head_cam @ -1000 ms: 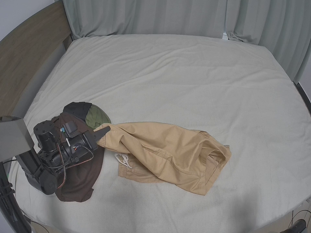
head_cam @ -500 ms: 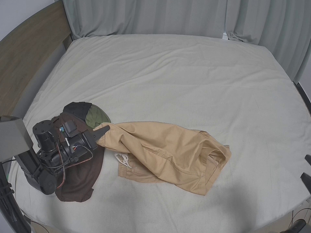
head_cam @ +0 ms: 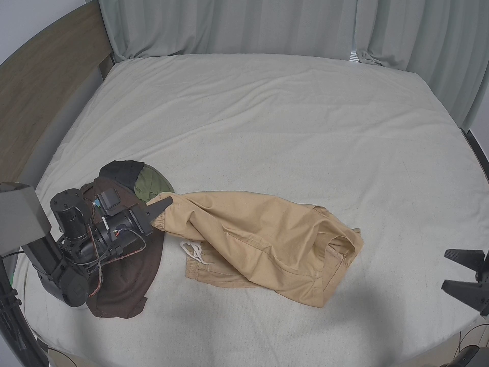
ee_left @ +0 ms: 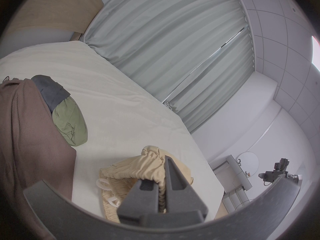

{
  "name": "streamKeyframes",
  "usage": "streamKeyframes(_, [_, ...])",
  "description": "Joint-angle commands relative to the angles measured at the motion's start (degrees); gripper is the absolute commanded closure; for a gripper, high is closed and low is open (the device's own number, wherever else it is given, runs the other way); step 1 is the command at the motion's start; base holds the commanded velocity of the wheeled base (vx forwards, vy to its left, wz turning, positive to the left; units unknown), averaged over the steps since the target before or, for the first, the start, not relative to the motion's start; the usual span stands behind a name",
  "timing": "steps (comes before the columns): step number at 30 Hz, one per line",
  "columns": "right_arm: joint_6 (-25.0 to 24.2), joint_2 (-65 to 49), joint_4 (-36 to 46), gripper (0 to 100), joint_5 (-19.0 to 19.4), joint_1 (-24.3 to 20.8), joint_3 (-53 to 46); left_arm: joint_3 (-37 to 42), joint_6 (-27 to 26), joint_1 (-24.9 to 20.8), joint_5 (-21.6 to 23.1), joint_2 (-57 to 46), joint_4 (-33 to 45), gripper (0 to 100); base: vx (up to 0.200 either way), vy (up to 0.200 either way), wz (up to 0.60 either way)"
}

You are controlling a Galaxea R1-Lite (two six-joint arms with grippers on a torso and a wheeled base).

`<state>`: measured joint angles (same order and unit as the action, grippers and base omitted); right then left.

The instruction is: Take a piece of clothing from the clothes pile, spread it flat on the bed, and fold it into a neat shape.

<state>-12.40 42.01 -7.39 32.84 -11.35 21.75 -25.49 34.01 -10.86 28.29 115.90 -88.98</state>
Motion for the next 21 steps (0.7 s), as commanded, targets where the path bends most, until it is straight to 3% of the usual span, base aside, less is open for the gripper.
streamKeyframes(1, [0.09, 12.48, -5.71, 0, 0.29, -1.83, 2.07, 0.27, 0.0, -0.39, 0.01, -0.76, -0.05, 100, 0.0, 0.0, 0.0])
streamKeyframes(4, [-0.17, 17.67, -11.16, 0, 1.08, -1.75, 1.37, 0.27, 0.0, -0.39, 0.01, -1.46, -0.05, 100, 0.0, 0.0, 0.0])
streamKeyframes(8, [-0.35, 25.23, -18.19, 0, 8.38, -0.78, -0.48, 0.35, 0.0, -0.39, 0.01, -1.64, -0.05, 100, 0.0, 0.0, 0.0])
streamKeyframes(10, [-0.52, 27.16, -20.47, 0, 10.05, -0.08, -1.01, 0.62, 0.0, -0.39, 0.01, -1.73, -0.05, 100, 0.0, 0.0, 0.0])
streamKeyframes(21, [-0.96, 38.15, -34.54, 0, 10.14, 2.12, -4.08, 0.53, 0.09, -0.39, 0.01, -1.46, -0.05, 100, 0.0, 0.0, 0.0])
